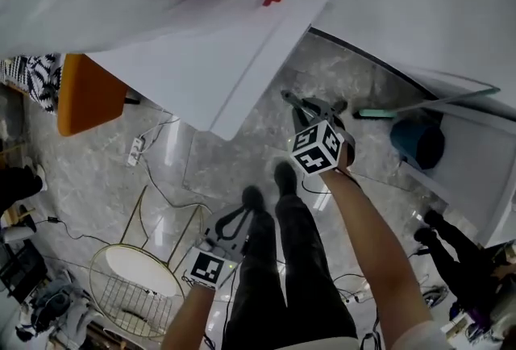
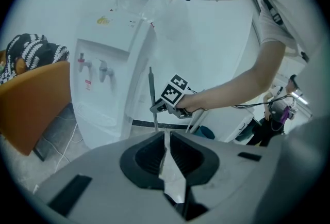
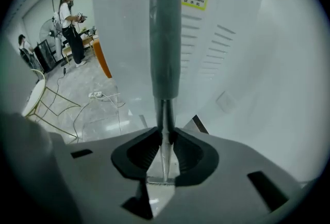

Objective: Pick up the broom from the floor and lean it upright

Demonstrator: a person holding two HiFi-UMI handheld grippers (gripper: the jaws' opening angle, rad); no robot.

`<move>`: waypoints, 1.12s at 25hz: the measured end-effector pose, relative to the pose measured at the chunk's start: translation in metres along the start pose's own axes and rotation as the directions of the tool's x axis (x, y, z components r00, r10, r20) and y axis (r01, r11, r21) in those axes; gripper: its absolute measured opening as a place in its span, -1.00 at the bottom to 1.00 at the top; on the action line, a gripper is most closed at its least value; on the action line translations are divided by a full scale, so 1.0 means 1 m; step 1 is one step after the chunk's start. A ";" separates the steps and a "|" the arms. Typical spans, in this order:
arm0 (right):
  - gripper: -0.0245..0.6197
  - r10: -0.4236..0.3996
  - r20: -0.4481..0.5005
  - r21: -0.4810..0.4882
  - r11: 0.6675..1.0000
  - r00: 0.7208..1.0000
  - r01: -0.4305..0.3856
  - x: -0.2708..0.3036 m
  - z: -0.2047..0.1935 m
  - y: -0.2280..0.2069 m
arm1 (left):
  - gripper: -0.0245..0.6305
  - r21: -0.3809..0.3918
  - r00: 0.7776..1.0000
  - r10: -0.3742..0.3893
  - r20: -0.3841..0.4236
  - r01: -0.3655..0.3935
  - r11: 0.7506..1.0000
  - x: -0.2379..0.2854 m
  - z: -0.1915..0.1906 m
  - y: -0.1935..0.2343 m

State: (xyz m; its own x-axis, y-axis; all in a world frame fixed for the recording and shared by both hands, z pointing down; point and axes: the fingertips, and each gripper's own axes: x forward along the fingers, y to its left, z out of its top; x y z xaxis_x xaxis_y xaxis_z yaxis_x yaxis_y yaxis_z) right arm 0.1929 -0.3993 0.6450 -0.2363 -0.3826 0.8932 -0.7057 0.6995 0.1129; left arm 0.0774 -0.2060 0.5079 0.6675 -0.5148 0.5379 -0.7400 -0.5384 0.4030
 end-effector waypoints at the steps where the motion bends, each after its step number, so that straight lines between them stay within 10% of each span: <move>1: -0.65 0.002 0.002 -0.003 1.000 1.000 -0.002 0.004 0.003 -0.001 | -0.83 -0.005 1.000 0.005 0.005 -0.005 1.000 0.000 0.001 0.002; 28: -0.27 0.031 0.149 -0.159 0.987 0.988 -0.007 -0.011 0.045 -0.004 | -0.83 -0.022 0.995 0.086 0.048 -0.085 0.996 -0.013 0.025 0.002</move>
State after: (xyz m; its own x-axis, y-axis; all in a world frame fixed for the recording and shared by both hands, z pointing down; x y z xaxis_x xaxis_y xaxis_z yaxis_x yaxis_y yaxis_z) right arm 0.1686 -0.4250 0.6149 -0.3544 -0.4465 0.8216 -0.5889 0.7891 0.1748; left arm 0.0692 -0.2170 0.4837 0.6047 -0.5908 0.5341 -0.7956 -0.4782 0.3719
